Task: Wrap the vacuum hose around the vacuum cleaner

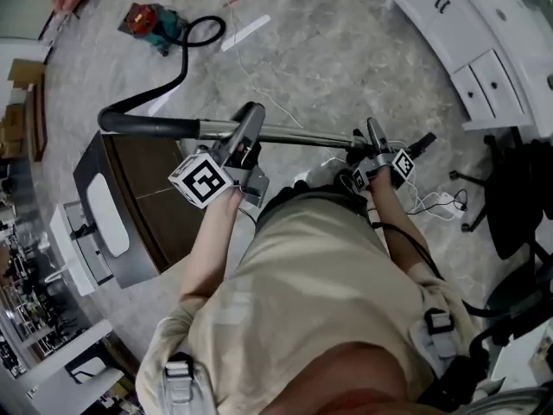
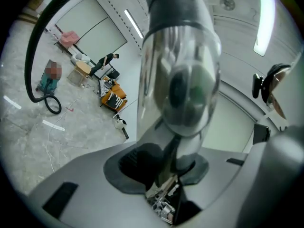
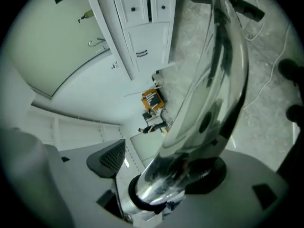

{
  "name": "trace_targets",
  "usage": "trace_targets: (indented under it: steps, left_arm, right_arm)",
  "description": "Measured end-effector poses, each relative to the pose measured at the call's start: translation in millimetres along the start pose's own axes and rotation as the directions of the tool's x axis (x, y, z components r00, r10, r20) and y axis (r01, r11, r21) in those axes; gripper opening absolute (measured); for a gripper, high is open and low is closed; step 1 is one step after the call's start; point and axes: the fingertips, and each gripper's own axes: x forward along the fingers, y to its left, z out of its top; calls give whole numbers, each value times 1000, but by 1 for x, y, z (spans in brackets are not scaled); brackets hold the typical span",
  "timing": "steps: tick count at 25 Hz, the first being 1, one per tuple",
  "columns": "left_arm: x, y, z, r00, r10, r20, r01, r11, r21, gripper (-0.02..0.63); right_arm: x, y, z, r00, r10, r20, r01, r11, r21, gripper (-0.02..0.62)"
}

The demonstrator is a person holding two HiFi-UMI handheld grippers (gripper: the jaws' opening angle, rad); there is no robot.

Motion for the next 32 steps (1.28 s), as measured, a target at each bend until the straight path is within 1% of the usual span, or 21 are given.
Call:
trace_targets:
  steps: [1,2,3,6,8,10,13,16,18,21,23,26,28,32]
  left_arm:
    - [-4,-1,1,1000,-6,5,6,1000,20,135]
    - [-7,-1,2,1000,-13,6,13,999,35,134]
    - [-11,1,4,1000,-24,7,24,999,45,133]
    - [-23,13,15,998,-64,30,63,997,40,133]
    - [-31,29,20,995,-83,52,82,997,9,133]
    - [-36,46,19,993,-99,66,101,995,-27,133]
    - [-36,70,9,990,-121,69,126,989,-72,133]
    - [-32,96,1,991,-126,49,131,984,-120,133]
    - [-30,118,9,989,-139,41,144,978,-154,133]
    - [-35,160,34,987,-143,73,155,964,-216,133]
    - [-41,191,46,986,-130,103,154,948,-277,133]
    - [-51,225,55,983,-106,153,158,909,-385,135]
    - [-59,244,62,980,-83,183,155,890,-428,135]
    - [-76,277,75,970,-28,240,145,862,-485,135]
  right_arm:
    - [5,0,-2,999,2,-34,-2,1000,-9,376]
    - [11,-1,-4,998,-2,-62,0,1000,-23,347]
    - [16,-1,-7,997,-6,-79,4,999,-33,260]
    - [28,6,-15,993,4,-122,-11,998,-56,181]
    - [34,12,-20,989,0,-148,-14,995,-94,173]
    - [36,16,-21,989,-13,-147,-6,992,-128,169]
    - [34,24,-14,994,-19,-111,3,989,-148,149]
    - [34,37,-7,997,-7,-73,-5,987,-162,124]
    - [41,43,-12,999,-10,-50,1,983,-184,116]
    - [72,48,-29,999,-34,-35,25,971,-236,110]
    - [97,48,-40,998,-52,-28,42,961,-273,107]
    - [128,51,-54,996,-81,-39,64,942,-329,106]
    - [151,53,-67,993,-95,-67,64,929,-364,106]
    - [194,54,-94,981,-131,-141,60,905,-421,104]
